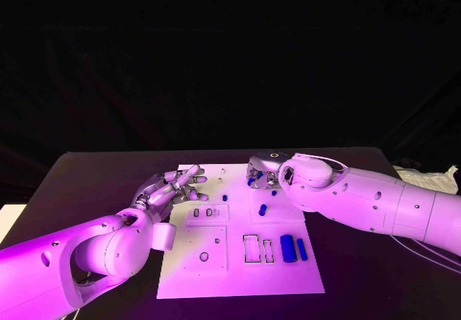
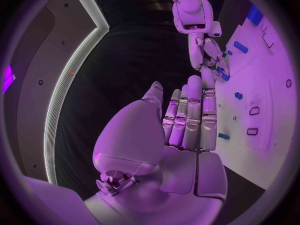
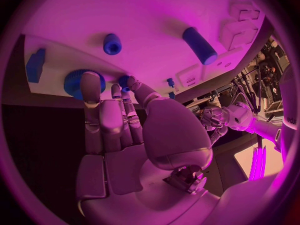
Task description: Assemble the parts on the task board
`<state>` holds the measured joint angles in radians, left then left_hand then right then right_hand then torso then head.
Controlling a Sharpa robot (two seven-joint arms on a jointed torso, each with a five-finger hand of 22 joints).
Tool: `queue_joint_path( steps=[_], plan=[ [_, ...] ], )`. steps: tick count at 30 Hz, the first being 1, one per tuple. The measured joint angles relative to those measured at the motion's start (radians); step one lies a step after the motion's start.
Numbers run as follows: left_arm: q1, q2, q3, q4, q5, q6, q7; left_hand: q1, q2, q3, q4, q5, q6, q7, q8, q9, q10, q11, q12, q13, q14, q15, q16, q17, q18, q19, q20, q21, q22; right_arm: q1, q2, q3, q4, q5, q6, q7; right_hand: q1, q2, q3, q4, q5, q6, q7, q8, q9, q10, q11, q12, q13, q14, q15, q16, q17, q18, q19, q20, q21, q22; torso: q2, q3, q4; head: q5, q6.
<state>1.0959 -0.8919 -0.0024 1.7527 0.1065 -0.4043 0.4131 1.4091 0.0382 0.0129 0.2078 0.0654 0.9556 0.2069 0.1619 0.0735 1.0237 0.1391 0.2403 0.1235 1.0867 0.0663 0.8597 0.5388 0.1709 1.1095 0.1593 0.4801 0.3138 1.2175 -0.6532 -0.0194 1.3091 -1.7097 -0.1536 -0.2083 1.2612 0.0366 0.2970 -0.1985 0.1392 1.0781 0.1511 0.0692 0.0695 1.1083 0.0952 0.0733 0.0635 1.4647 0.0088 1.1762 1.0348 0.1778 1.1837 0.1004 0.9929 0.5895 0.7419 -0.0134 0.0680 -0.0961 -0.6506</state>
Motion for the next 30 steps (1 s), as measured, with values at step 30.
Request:
queue_joint_path(
  steps=[30],
  plan=[
    [0.000,0.005,0.000,-0.006,0.003,-0.001,-0.007,0.011,0.011,0.008,-0.008,0.000,0.000,0.000,0.000,0.000,0.000,0.000,0.004,0.001,0.000,0.000,0.004,0.002,0.000,-0.007,0.000,0.008,0.008,-0.002,0.004,0.000,0.022,0.024,-0.181,-0.019,0.026,-0.003,0.134,0.015,-0.062,0.056,-0.013,0.010,0.013,0.081,-0.021,-0.008,0.001,0.000,-0.015,0.061,0.048,-0.011,0.022,-0.014,0.092,0.105,0.001,-0.0006,0.0029,0.003,-0.002]
  ],
)
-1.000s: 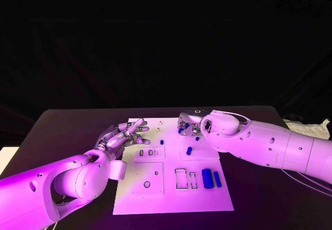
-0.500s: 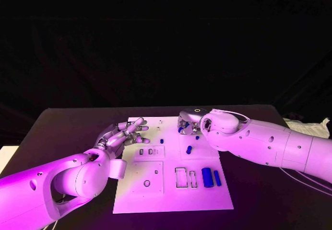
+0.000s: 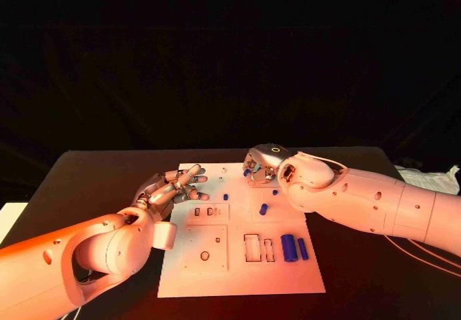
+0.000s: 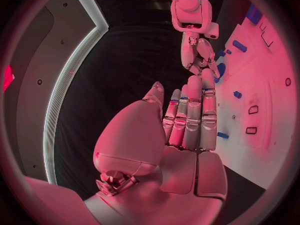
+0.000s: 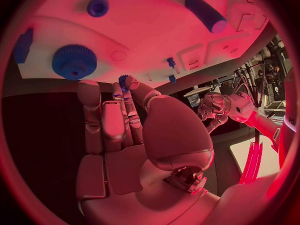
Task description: Assemble the parts on the task board
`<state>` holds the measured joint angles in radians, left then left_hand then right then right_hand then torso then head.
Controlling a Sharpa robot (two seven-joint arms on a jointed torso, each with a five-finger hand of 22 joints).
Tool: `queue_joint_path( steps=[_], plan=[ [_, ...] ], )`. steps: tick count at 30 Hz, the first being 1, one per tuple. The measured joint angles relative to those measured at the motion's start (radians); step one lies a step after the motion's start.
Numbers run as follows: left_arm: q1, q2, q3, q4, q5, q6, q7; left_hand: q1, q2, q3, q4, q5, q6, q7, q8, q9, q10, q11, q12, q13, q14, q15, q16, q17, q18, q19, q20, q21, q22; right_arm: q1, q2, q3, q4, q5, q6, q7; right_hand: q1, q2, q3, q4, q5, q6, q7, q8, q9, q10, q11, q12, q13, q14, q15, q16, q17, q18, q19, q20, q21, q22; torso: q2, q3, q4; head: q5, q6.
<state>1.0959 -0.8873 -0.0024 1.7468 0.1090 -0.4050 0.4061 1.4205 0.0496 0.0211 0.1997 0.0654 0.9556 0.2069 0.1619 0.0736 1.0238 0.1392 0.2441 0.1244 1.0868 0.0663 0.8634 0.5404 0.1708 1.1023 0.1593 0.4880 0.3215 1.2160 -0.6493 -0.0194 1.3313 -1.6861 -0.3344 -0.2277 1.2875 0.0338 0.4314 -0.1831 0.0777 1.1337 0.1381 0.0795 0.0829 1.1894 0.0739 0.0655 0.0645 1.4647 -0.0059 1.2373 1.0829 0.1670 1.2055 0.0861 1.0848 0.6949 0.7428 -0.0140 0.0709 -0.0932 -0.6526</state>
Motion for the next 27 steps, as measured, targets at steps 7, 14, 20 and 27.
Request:
queue_joint_path(
  steps=[7,14,20,27],
  plan=[
    [0.000,0.002,0.000,-0.001,0.000,0.000,-0.001,0.000,0.000,0.000,0.000,0.000,0.000,0.000,0.000,0.000,0.000,0.000,0.000,0.000,0.000,0.000,0.000,0.000,0.000,0.000,0.000,0.000,0.000,0.007,0.046,0.000,-0.023,0.022,-0.057,0.002,-0.015,-0.015,0.023,0.021,0.003,-0.005,0.005,-0.007,0.001,-0.008,0.008,0.000,0.000,0.000,0.000,0.000,0.000,0.000,0.000,0.000,0.004,0.001,0.003,0.0006,0.0026,0.004,0.004],
    [0.000,0.006,0.000,0.001,0.000,0.000,-0.002,0.000,0.000,0.000,0.000,0.000,-0.004,0.004,0.000,0.000,0.000,0.000,0.000,0.000,0.000,0.000,0.000,0.000,0.000,0.000,0.000,0.000,0.002,0.009,0.098,0.001,-0.069,0.034,-0.078,0.005,-0.016,-0.016,0.023,0.021,0.004,-0.006,0.006,-0.009,0.000,-0.008,0.008,0.000,-0.001,0.000,0.000,0.000,0.000,0.001,0.000,0.000,0.004,0.003,0.009,-0.0006,0.0085,0.000,0.012],
    [0.000,0.008,0.000,0.004,0.000,0.000,-0.002,0.000,0.000,0.000,0.000,0.000,-0.004,0.004,0.000,0.000,0.000,0.000,0.000,0.001,0.000,0.000,0.000,0.000,0.000,0.000,0.000,0.000,0.002,0.010,0.134,0.001,-0.106,0.040,-0.081,0.006,-0.021,-0.021,0.028,0.026,0.004,-0.007,0.006,-0.010,-0.001,-0.012,0.012,0.000,-0.001,0.000,0.000,0.005,0.000,0.002,-0.004,0.004,0.008,0.003,0.014,-0.0023,0.0142,-0.005,0.015],
    [0.000,0.010,0.000,0.006,0.000,0.000,-0.003,0.000,0.000,0.000,0.000,0.000,-0.004,0.004,0.000,0.000,0.000,0.000,0.000,0.001,0.000,0.000,0.000,0.000,0.000,0.000,0.000,0.000,0.001,0.011,0.159,0.001,-0.145,0.042,-0.076,0.006,-0.021,-0.021,0.031,0.029,0.004,-0.008,0.007,-0.012,-0.003,-0.013,0.011,0.000,-0.001,0.000,0.000,0.005,0.001,0.002,-0.004,0.004,0.008,0.004,0.019,-0.0047,0.0180,-0.006,0.016]
  ],
)
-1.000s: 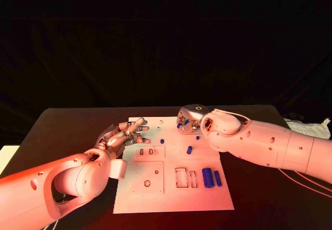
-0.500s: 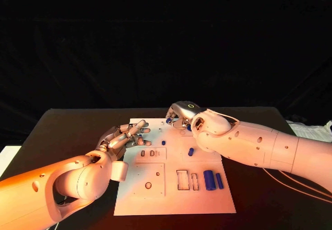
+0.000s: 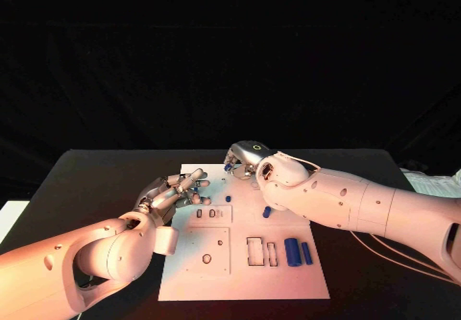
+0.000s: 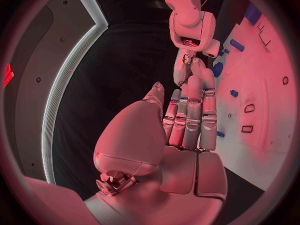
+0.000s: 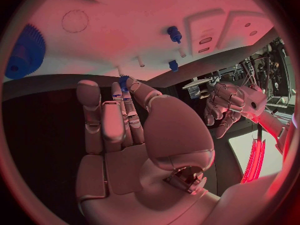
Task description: Assemble the parts on the task board
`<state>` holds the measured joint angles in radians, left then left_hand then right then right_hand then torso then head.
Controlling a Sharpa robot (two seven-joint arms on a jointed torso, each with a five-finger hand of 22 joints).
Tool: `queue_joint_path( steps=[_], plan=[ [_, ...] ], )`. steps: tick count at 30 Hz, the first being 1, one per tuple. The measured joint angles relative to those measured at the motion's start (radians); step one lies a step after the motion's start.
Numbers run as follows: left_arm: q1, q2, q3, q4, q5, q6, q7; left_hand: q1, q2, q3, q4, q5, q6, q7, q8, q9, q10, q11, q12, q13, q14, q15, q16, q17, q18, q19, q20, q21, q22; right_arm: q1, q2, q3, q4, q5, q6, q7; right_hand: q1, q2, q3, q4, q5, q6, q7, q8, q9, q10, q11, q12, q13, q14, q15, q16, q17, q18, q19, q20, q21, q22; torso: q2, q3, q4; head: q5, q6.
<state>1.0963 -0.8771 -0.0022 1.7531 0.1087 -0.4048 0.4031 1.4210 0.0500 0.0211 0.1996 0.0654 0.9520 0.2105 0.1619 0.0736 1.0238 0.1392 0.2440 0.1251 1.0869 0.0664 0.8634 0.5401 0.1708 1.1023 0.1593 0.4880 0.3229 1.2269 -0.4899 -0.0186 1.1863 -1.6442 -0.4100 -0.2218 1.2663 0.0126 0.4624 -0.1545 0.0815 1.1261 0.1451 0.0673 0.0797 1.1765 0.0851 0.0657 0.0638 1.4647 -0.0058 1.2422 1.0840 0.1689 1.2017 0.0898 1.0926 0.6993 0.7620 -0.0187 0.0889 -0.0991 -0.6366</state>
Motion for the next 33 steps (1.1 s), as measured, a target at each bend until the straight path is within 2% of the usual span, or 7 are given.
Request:
queue_joint_path(
  steps=[10,17,21,33],
  plan=[
    [0.000,0.003,0.000,-0.001,0.001,0.000,-0.001,0.000,0.000,0.000,0.000,0.000,0.000,0.000,0.000,0.000,0.000,0.000,0.000,0.000,0.000,0.000,0.000,0.000,0.000,0.000,0.000,0.000,0.000,0.000,0.014,0.000,-0.020,0.000,0.024,-0.003,0.000,0.000,0.000,0.000,0.000,-0.002,0.001,-0.003,0.001,-0.002,-0.002,0.000,0.000,0.000,0.000,0.000,0.000,0.000,0.000,0.000,0.000,0.000,0.002,-0.0013,0.0009,0.000,-0.003],
    [0.000,0.002,0.000,-0.001,0.001,0.000,-0.001,0.000,0.000,0.000,0.000,0.000,0.000,0.000,0.000,0.000,0.000,0.000,0.000,0.000,0.000,0.000,0.000,0.000,0.000,0.000,0.000,0.000,0.000,0.002,0.017,0.001,-0.027,-0.003,0.041,-0.007,-0.005,-0.014,0.003,0.003,0.000,-0.003,0.000,-0.004,0.002,-0.005,0.002,0.000,0.001,0.000,0.000,0.000,-0.002,0.000,-0.004,0.004,0.000,-0.006,0.003,-0.0014,0.0000,0.001,-0.004],
    [0.000,0.002,0.000,-0.001,0.001,0.000,-0.002,0.000,0.000,0.000,0.000,0.000,0.000,0.000,0.000,0.000,0.000,0.000,0.000,0.000,0.000,0.000,0.000,0.000,0.000,-0.004,0.004,0.000,0.002,0.005,0.025,0.001,-0.038,-0.004,0.046,-0.010,-0.012,-0.020,0.005,0.014,0.000,-0.013,0.009,-0.004,0.002,-0.020,0.005,0.000,0.001,0.000,0.000,0.000,-0.009,0.000,-0.007,0.007,0.000,-0.015,0.004,-0.0014,0.0000,0.001,-0.003],
    [0.001,0.002,0.000,0.000,0.001,0.000,-0.002,0.000,0.000,0.000,0.000,0.000,0.000,0.000,0.000,0.000,0.000,0.000,0.000,0.000,0.000,0.000,0.000,0.000,0.000,-0.004,0.004,0.000,0.002,0.007,0.050,0.000,-0.067,-0.004,0.054,-0.019,-0.012,-0.020,0.008,0.017,0.000,-0.017,0.007,-0.004,-0.002,-0.025,0.007,0.000,0.001,0.004,0.004,0.000,-0.009,0.001,-0.011,0.011,0.000,-0.015,0.005,-0.0018,0.0012,-0.001,-0.002]
  ],
)
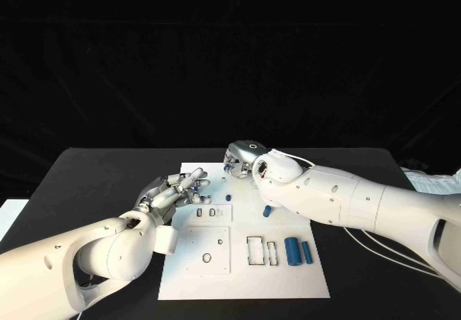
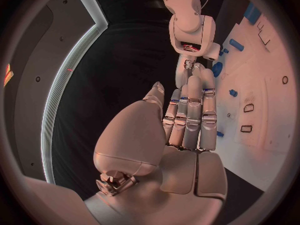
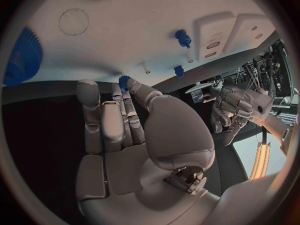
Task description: Assemble the parts on the task board
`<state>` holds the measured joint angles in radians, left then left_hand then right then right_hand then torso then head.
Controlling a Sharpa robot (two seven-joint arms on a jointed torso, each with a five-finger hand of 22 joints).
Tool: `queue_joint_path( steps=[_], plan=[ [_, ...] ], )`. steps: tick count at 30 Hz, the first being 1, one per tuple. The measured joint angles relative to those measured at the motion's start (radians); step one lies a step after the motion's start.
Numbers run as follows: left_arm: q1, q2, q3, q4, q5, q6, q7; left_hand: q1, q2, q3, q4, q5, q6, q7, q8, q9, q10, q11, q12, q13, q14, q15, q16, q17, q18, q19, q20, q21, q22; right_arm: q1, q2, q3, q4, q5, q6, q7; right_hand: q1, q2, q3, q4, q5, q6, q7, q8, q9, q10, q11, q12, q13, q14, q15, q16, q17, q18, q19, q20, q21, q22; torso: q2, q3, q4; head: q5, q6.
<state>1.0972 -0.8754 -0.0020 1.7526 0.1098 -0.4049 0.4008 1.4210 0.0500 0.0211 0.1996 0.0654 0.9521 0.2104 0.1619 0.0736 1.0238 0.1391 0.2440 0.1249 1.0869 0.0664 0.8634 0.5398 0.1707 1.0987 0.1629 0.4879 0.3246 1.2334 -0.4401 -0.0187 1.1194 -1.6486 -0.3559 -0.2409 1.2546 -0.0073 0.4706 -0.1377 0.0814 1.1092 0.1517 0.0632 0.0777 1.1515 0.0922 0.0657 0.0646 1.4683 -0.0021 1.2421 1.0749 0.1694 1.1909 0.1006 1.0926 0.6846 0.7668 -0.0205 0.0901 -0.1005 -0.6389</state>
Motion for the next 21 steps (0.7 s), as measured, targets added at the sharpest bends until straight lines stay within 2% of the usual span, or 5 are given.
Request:
queue_joint_path(
  steps=[7,10,13,16,21],
  plan=[
    [0.000,0.000,0.000,0.000,0.000,0.000,-0.001,0.000,0.000,0.000,0.000,0.000,0.000,0.000,0.000,0.000,0.000,0.000,0.000,0.000,0.000,0.000,0.000,0.000,0.000,0.000,0.000,0.000,0.000,0.000,0.004,0.000,-0.003,-0.002,0.001,-0.007,-0.004,-0.025,-0.003,0.012,0.000,-0.014,0.006,0.002,0.000,-0.021,0.005,0.000,-0.001,-0.004,0.004,0.000,-0.008,0.000,-0.006,0.005,-0.002,-0.008,0.000,-0.0005,-0.0007,0.001,-0.001],
    [0.000,0.000,0.000,-0.001,0.000,0.000,-0.001,0.000,0.000,0.000,0.000,0.000,0.000,0.000,0.000,0.000,0.000,0.000,0.000,0.000,0.000,0.000,0.000,0.000,0.000,0.000,0.000,0.000,0.000,0.000,0.005,0.000,-0.003,-0.003,0.002,-0.008,-0.012,-0.061,-0.021,0.029,0.014,-0.072,0.020,0.002,-0.010,-0.093,0.018,0.000,-0.003,-0.002,0.024,-0.025,-0.039,0.000,-0.044,0.011,-0.040,-0.061,0.000,-0.0006,-0.0007,0.001,-0.001],
    [0.000,0.000,0.000,-0.001,0.000,0.000,-0.002,0.000,0.000,0.000,0.000,0.000,0.000,0.000,0.000,0.000,0.000,0.000,0.000,0.000,0.000,0.000,0.000,0.000,0.000,0.000,0.000,0.000,0.000,0.001,0.005,0.000,-0.002,-0.003,0.001,-0.009,-0.004,-0.083,-0.062,0.038,0.014,-0.151,0.016,0.002,-0.014,-0.186,0.029,0.000,-0.003,-0.004,0.026,-0.061,-0.088,0.000,-0.074,0.020,-0.076,-0.112,0.000,-0.0005,-0.0010,0.001,-0.001],
    [0.000,0.000,0.000,-0.001,0.000,0.000,-0.002,0.000,0.000,0.000,0.000,0.000,0.000,0.000,0.000,0.000,0.000,0.000,0.000,0.000,0.000,0.000,0.000,0.000,0.000,0.000,0.000,0.000,0.000,0.001,0.003,-0.001,0.005,-0.003,-0.003,-0.009,0.000,-0.086,-0.086,0.044,0.014,-0.170,0.005,0.002,-0.013,-0.218,0.036,0.000,-0.002,-0.004,0.032,-0.072,-0.105,0.000,-0.075,0.021,-0.082,-0.122,0.000,-0.0005,-0.0012,0.001,0.000],
    [0.000,-0.001,0.000,-0.001,0.000,0.000,-0.003,0.000,0.000,0.000,0.000,0.000,0.000,0.000,0.000,0.000,0.000,0.000,0.000,0.000,0.000,0.000,0.000,0.000,0.000,0.000,0.000,0.000,0.000,0.001,-0.031,-0.001,0.056,-0.001,-0.026,-0.005,0.023,-0.064,-0.101,0.054,0.041,-0.133,0.016,0.011,-0.004,-0.157,0.023,0.039,0.004,-0.003,0.032,-0.067,-0.097,0.000,-0.052,0.018,-0.064,-0.092,0.000,0.0006,-0.0017,0.001,0.001]
  ],
)
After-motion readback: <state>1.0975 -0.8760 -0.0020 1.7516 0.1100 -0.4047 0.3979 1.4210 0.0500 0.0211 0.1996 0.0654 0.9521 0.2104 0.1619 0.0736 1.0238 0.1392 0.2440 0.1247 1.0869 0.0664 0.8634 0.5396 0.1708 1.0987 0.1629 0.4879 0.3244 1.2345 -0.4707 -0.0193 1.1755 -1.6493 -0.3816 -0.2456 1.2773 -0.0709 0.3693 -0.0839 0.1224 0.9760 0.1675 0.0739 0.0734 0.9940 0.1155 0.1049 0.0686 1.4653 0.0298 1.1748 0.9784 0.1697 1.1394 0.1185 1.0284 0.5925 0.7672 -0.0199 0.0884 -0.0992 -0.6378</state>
